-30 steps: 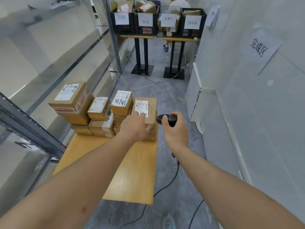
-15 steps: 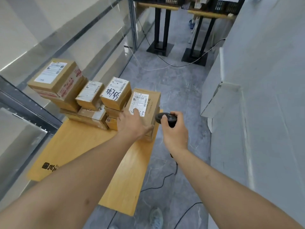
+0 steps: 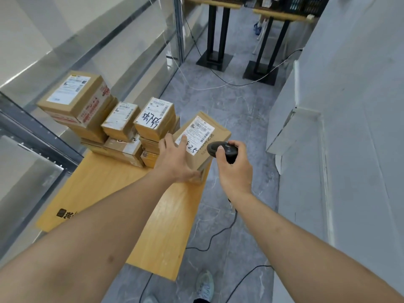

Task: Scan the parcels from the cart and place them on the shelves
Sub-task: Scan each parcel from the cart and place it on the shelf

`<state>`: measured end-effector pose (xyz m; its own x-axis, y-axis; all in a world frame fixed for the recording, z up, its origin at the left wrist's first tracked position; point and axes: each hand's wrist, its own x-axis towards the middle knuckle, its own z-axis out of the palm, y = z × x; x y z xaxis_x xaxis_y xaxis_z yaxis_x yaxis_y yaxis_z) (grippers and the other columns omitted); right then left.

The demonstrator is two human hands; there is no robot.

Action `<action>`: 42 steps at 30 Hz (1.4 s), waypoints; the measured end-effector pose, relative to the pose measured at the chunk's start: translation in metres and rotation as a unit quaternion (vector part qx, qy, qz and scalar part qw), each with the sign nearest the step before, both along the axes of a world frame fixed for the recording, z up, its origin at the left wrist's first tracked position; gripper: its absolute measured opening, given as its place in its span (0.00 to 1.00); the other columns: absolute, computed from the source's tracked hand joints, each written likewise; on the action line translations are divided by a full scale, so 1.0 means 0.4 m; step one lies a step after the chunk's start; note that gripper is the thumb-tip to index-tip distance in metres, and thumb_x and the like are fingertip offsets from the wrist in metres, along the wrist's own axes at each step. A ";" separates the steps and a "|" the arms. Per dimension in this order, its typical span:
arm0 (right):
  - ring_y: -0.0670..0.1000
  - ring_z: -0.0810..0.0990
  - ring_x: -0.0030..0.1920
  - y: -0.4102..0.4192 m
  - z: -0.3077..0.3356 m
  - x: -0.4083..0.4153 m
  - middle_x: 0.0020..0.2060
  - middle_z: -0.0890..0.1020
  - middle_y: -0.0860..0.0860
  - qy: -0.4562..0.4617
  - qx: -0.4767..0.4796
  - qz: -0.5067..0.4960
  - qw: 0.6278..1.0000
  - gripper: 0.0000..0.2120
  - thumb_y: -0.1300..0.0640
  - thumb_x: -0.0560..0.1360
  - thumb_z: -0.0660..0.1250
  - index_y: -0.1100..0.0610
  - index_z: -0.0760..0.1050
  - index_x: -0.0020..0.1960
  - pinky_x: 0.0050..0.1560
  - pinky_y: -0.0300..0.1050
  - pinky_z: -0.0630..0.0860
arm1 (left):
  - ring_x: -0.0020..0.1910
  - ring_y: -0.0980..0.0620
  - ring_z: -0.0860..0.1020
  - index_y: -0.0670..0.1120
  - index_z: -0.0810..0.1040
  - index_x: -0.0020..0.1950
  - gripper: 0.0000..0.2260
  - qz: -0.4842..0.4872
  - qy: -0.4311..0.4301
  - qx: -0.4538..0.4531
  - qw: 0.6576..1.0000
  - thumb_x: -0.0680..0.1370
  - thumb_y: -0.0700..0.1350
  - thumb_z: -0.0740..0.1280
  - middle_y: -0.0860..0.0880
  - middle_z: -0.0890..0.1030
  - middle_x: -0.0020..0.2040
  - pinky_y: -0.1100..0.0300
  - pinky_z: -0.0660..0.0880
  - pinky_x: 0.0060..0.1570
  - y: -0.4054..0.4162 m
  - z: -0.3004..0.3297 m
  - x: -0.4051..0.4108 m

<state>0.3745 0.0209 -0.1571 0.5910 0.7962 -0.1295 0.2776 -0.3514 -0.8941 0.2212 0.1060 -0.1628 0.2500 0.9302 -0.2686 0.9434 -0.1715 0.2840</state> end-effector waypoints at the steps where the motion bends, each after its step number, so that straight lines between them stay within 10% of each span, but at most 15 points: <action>1: 0.46 0.83 0.46 -0.005 0.015 -0.002 0.47 0.82 0.38 -0.002 0.006 -0.003 1.000 0.11 0.40 0.80 0.66 0.38 0.71 0.61 0.50 0.54 0.83 | 0.79 0.38 0.47 0.50 0.47 0.86 0.61 -0.017 0.000 0.009 1.000 0.65 0.68 0.79 0.43 0.48 0.79 0.41 0.62 0.77 -0.005 0.019 -0.005; 17: 0.49 0.82 0.47 -0.237 0.305 -0.136 0.46 0.81 0.39 -0.138 0.089 0.007 0.986 0.10 0.43 0.80 0.65 0.39 0.71 0.61 0.50 0.53 0.80 | 0.80 0.40 0.44 0.49 0.47 0.86 0.62 -0.237 0.079 0.219 0.943 0.64 0.64 0.82 0.45 0.46 0.79 0.46 0.82 0.58 -0.152 0.335 -0.208; 42: 0.51 0.81 0.47 -0.476 0.456 -0.619 0.44 0.82 0.42 -0.171 0.161 0.096 0.967 0.12 0.39 0.77 0.62 0.39 0.70 0.59 0.48 0.56 0.81 | 0.80 0.39 0.44 0.51 0.46 0.86 0.63 -0.114 0.114 0.265 0.951 0.63 0.61 0.84 0.46 0.46 0.81 0.41 0.78 0.67 -0.460 0.486 -0.749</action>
<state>0.1270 -0.1696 0.0254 0.3931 0.8619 0.3202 0.6089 0.0169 -0.7931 -0.0785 -0.0782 0.0318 0.4521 0.8792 0.1504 0.8915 -0.4402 -0.1069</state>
